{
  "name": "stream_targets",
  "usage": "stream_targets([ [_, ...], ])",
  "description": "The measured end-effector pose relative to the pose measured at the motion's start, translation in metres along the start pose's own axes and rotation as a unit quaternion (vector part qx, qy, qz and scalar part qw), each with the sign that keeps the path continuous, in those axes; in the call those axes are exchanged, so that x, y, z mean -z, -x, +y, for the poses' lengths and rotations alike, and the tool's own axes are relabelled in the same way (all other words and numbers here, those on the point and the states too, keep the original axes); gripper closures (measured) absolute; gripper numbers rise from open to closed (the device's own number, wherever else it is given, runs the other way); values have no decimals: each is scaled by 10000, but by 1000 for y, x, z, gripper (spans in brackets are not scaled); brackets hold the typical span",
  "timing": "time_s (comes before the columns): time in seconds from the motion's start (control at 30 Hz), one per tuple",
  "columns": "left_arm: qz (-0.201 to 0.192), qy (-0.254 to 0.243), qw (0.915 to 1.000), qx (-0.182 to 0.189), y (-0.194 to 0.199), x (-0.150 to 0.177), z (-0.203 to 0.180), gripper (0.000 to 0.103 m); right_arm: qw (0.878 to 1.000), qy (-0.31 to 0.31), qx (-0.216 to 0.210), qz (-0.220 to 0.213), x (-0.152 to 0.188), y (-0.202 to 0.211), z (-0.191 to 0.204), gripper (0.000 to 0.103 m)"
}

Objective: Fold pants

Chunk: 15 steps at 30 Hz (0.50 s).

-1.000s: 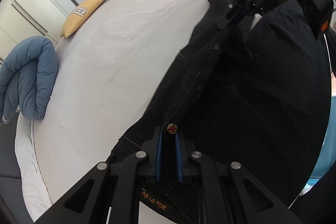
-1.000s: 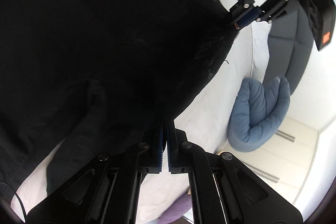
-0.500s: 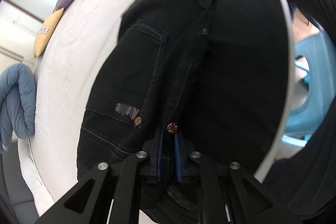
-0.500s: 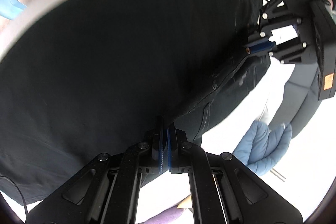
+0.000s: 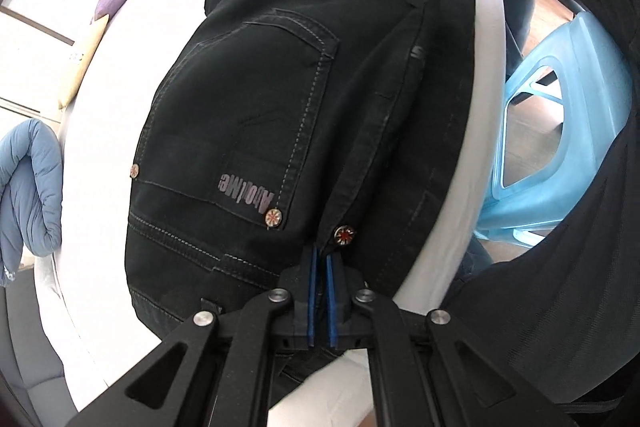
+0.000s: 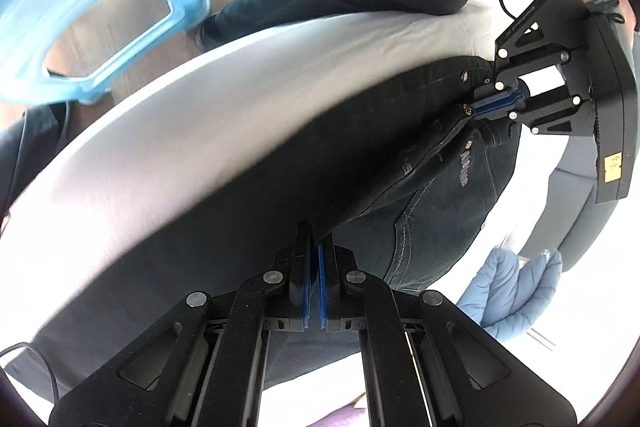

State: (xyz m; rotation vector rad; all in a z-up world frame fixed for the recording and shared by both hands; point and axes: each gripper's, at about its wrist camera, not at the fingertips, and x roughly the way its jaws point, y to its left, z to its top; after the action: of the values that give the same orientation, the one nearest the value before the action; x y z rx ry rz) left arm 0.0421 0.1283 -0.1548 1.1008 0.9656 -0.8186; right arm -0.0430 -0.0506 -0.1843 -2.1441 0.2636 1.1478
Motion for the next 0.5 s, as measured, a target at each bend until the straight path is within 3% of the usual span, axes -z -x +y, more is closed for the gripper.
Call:
stream_targets([
  [0.5, -8, 321, 9995, -14, -7, 5, -1, 99, 9989, -460, -88, -45, -2, 0, -9, 101],
])
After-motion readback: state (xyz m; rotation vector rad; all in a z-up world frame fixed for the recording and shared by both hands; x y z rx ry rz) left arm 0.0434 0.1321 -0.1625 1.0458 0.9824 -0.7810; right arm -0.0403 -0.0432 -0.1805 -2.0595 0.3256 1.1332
